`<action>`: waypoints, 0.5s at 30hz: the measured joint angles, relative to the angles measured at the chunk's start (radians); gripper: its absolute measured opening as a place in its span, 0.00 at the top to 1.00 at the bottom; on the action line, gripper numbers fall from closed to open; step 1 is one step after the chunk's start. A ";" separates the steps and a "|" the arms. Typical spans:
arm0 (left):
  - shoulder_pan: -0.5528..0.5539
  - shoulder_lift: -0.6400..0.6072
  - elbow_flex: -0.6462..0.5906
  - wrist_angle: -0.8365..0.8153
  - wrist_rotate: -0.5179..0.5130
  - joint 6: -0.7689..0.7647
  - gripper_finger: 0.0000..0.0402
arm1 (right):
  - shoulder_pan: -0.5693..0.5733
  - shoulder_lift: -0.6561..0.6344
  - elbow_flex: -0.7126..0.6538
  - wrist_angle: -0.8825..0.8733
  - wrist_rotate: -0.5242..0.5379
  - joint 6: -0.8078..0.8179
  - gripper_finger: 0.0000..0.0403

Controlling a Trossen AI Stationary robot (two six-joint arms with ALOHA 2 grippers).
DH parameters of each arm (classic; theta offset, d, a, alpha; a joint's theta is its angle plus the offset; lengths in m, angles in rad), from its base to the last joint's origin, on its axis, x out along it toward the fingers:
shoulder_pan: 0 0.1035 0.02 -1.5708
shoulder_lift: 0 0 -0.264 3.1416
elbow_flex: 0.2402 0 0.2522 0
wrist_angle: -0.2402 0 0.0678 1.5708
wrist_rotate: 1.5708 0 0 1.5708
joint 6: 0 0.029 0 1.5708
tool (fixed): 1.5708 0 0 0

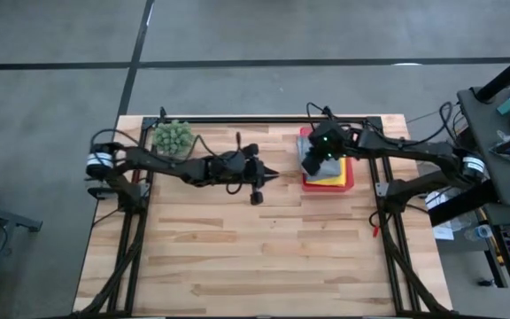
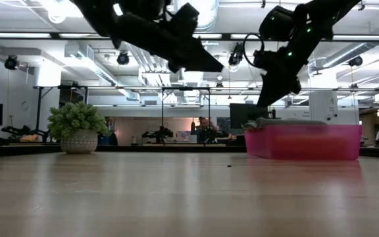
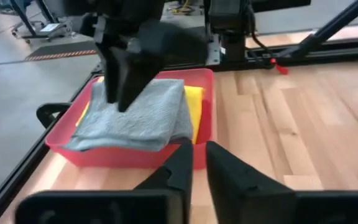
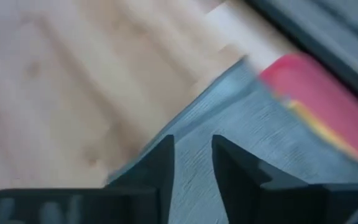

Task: Fold microfiber towels
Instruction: Put the gray microfiber cloth into the pink bin

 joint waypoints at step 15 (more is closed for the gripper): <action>0.022 0.298 0.189 0.109 0.005 0.040 0.68 | 0.211 -0.054 -0.005 -0.201 0.052 -0.104 0.66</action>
